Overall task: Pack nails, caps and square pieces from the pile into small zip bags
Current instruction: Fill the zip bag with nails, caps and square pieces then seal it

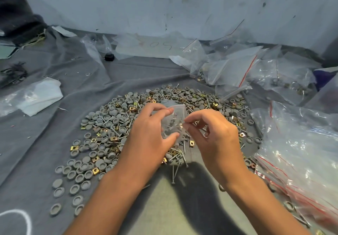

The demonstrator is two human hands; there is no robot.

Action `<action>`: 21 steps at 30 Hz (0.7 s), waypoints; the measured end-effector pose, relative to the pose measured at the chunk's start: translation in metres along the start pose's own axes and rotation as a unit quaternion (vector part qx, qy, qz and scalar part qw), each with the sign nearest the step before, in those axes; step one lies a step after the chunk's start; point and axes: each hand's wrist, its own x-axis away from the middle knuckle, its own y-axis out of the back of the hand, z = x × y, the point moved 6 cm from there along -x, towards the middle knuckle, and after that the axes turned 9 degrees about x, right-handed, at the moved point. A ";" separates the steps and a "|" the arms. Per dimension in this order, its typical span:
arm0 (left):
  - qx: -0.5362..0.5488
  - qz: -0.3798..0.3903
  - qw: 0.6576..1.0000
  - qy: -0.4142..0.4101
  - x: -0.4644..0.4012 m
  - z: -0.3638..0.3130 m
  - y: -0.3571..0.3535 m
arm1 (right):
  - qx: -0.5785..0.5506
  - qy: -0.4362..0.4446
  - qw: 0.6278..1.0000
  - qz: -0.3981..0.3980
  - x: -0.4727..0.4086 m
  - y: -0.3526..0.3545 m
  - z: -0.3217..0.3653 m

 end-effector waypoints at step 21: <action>-0.056 -0.011 0.998 0.009 0.002 0.005 -0.002 | 0.126 0.104 0.914 0.371 0.041 -0.040 -0.005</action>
